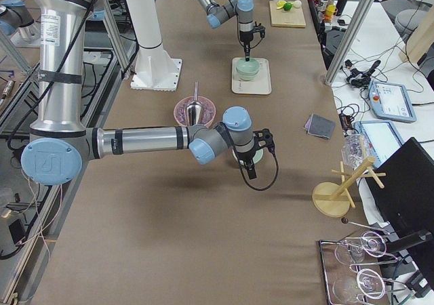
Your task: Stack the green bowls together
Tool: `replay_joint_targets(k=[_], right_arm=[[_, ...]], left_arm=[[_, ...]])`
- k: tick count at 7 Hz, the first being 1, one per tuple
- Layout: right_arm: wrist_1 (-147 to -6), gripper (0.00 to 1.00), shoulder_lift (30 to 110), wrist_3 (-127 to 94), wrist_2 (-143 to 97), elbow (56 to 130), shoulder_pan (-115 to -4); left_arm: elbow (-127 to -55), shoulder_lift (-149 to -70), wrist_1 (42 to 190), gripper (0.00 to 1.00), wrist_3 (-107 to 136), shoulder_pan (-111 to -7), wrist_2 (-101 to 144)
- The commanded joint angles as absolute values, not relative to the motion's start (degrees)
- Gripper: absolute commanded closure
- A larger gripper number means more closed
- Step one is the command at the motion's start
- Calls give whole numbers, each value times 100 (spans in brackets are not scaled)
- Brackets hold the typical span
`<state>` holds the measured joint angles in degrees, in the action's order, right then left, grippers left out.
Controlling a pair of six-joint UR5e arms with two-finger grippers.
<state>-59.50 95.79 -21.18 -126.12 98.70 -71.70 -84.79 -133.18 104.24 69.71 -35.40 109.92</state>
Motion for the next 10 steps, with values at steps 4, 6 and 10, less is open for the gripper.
replay_joint_targets(k=[4,6,10], right_arm=[[-5941,0,9571,-2118,-12621,9870,-7172],[-5941,0,9571,-2118,-12612,9870,-7163],[-5941,0,9562,-2118,-12647,9879,-7172]], left_arm=[[-8490,-13307,10433,88,6926,-3559,10995],[-8499,-13307,10441,69,6926,-3560,10995],[-8560,-13307,10538,2,6882,-3673,11021]])
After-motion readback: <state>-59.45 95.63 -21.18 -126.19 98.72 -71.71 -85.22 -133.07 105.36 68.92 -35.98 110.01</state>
